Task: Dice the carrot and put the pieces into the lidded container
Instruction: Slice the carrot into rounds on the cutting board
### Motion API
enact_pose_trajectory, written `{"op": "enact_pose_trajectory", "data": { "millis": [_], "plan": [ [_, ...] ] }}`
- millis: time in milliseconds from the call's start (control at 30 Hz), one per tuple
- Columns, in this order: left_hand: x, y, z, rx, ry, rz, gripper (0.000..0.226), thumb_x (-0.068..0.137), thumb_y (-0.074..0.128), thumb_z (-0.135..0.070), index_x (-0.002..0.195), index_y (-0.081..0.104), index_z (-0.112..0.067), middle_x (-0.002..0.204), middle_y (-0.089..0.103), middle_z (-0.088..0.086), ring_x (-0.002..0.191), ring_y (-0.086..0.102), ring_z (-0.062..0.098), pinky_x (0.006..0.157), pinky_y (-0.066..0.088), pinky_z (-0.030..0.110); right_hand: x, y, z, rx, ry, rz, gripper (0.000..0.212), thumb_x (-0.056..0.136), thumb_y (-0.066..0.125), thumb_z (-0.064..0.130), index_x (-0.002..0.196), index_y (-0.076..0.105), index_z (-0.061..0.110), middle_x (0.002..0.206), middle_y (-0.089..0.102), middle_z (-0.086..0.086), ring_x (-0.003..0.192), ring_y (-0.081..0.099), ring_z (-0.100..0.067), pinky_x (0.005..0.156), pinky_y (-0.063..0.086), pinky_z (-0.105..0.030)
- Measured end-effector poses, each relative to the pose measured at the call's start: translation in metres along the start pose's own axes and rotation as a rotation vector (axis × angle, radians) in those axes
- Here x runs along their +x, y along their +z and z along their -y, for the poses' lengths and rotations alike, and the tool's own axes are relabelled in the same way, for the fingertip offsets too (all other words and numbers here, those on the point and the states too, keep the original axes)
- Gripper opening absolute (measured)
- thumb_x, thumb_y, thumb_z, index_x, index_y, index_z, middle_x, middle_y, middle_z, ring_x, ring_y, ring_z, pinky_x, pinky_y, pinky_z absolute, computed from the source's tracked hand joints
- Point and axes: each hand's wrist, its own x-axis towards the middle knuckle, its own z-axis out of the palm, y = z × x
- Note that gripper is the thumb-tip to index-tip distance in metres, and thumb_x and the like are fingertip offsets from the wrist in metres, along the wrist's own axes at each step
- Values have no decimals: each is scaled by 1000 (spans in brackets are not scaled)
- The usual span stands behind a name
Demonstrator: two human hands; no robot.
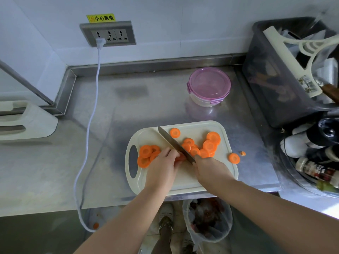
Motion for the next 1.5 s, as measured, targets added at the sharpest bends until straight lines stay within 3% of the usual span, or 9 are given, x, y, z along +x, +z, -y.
{"op": "enact_pose_trajectory", "data": {
  "millis": [167, 267, 467, 567, 733, 967, 1167, 1300, 1500],
  "plan": [
    [-5, 3, 5, -7, 60, -83, 9, 82, 71, -17, 90, 67, -17, 90, 61, -4, 69, 64, 18, 48, 50, 30, -12, -17, -3, -15, -63, -62, 29, 104, 27, 26, 121, 46, 11, 101, 60, -9, 84, 60, -29, 53, 35, -30],
    [-4, 4, 4, -28, 29, -115, 10, 80, 74, -16, 88, 68, -16, 90, 64, -4, 72, 65, 16, 50, 51, 27, -22, -26, -6, 1, -72, -94, 27, 104, 26, 30, 110, 46, 14, 81, 51, -5, 69, 52, -27, 47, 30, -30],
    [-1, 5, 3, -30, 19, -99, 9, 80, 72, -14, 89, 68, -13, 92, 64, -2, 72, 64, 17, 54, 51, 28, -25, -26, -7, -34, -70, -61, 25, 103, 27, 29, 111, 46, 14, 68, 39, 2, 64, 48, -25, 43, 25, -28],
    [-2, 4, 3, -11, 11, -101, 8, 81, 71, -15, 87, 67, -14, 91, 64, -3, 72, 63, 16, 55, 45, 22, -25, -26, -6, -57, -76, -54, 25, 104, 26, 29, 111, 45, 14, 65, 35, 4, 62, 47, -24, 43, 26, -27],
    [-2, 5, 3, -3, 20, -114, 9, 78, 74, -13, 84, 68, -14, 87, 64, -3, 69, 63, 17, 52, 41, 20, -24, -25, -4, -107, -67, -22, 21, 103, 29, 24, 113, 44, 13, 65, 34, 3, 56, 41, -22, 43, 25, -28],
    [0, 4, 5, -14, 28, -69, 5, 83, 69, -13, 88, 68, -12, 92, 64, 0, 74, 63, 20, 57, 50, 30, -16, -19, -1, -214, -75, 36, 24, 99, 38, 11, 122, 40, 10, 70, 38, 0, 50, 31, -14, 42, 24, -27],
    [0, 4, 8, 5, 47, -45, 5, 87, 66, -19, 89, 66, -14, 91, 62, -1, 70, 62, 20, 55, 49, 34, -3, -7, 1, -131, -39, 38, 24, 98, 39, 13, 122, 40, 11, 65, 33, 2, 54, 40, -18, 44, 29, -29],
    [0, 3, 8, 10, 55, -50, 6, 86, 66, -18, 90, 66, -14, 91, 63, -1, 69, 63, 22, 53, 48, 33, -1, -1, 1, -45, -20, 39, 17, 98, 39, 12, 115, 43, 12, 69, 38, 1, 71, 51, -25, 60, 44, -35],
    [-1, 2, 7, 15, 61, -70, 6, 83, 70, -16, 88, 67, -14, 89, 61, -2, 65, 62, 18, 47, 47, 31, -1, -12, -5, 6, -45, -46, 26, 104, 28, 29, 110, 47, 13, 86, 56, -5, 71, 49, -22, 57, 38, -30]
  ]
}}
